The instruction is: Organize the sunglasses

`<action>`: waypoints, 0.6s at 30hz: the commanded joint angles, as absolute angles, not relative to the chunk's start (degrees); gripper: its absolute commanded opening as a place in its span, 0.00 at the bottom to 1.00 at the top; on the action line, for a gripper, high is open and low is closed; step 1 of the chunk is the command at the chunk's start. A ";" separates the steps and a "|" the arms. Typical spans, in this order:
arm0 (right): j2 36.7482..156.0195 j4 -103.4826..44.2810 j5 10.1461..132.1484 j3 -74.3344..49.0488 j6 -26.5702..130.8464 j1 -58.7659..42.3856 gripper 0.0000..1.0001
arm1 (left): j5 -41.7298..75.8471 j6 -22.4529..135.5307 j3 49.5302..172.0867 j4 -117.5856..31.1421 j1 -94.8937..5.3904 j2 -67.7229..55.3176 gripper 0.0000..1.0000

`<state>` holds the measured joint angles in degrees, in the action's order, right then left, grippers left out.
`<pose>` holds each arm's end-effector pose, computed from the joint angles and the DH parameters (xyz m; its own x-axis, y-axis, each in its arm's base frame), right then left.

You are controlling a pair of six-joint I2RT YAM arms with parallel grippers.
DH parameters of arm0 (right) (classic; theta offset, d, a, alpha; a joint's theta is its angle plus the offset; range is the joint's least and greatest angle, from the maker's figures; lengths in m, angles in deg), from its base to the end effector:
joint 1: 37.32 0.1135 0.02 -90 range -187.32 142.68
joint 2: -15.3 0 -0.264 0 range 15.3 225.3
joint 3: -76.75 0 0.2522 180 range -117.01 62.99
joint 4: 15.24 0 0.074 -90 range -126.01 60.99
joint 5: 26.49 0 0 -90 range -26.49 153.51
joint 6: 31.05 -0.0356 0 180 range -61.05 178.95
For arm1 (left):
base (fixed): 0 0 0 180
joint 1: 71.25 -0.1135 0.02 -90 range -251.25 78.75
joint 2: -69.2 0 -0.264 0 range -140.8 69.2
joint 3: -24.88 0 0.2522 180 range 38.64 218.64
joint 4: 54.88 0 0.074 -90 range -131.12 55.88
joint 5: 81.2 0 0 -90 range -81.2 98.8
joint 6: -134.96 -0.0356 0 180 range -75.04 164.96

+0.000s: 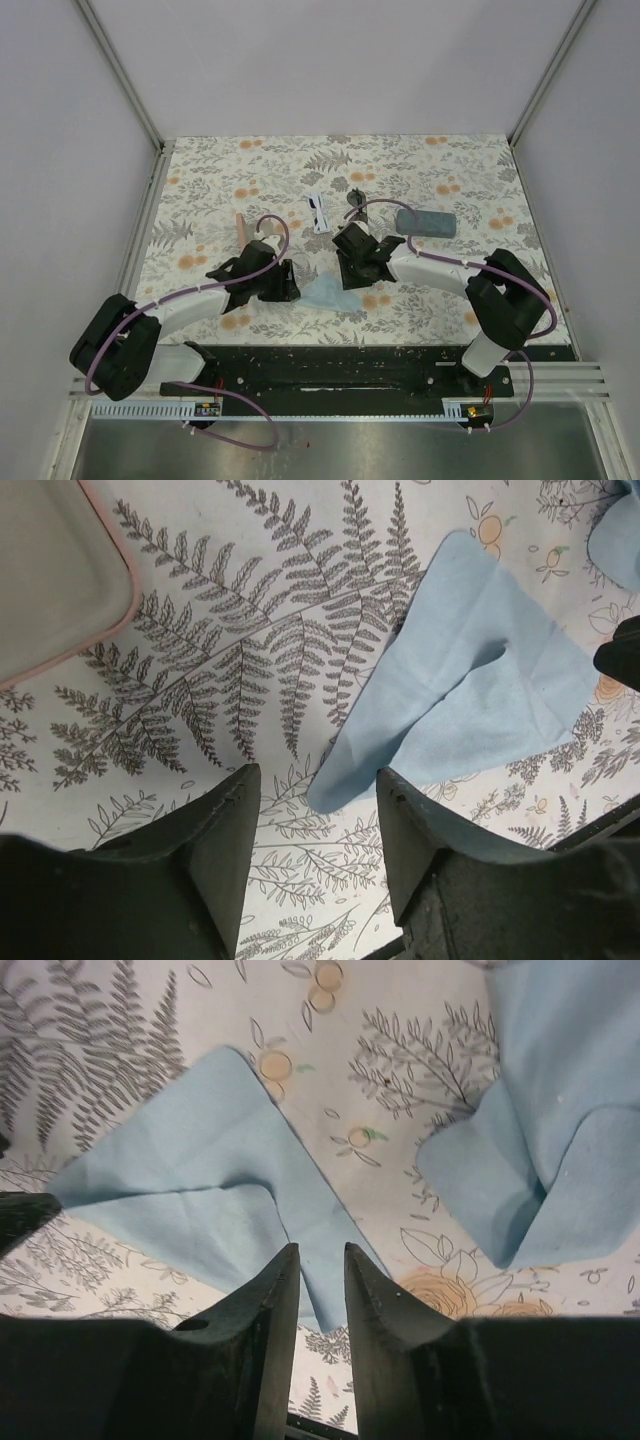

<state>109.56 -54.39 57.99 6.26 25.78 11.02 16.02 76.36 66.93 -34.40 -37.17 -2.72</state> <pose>0.2154 0.2370 0.1777 -0.8863 -0.1769 -0.4279 -0.2743 0.9451 0.1774 0.1851 -0.1306 0.1547 -0.8686 -0.0364 -0.4942 0.1989 0.8878 -0.4151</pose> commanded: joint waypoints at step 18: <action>125.16 -52.47 55.07 -10.57 34.34 11.20 0.48 | 17.41 78.44 65.71 -34.62 -38.03 -1.30 0.40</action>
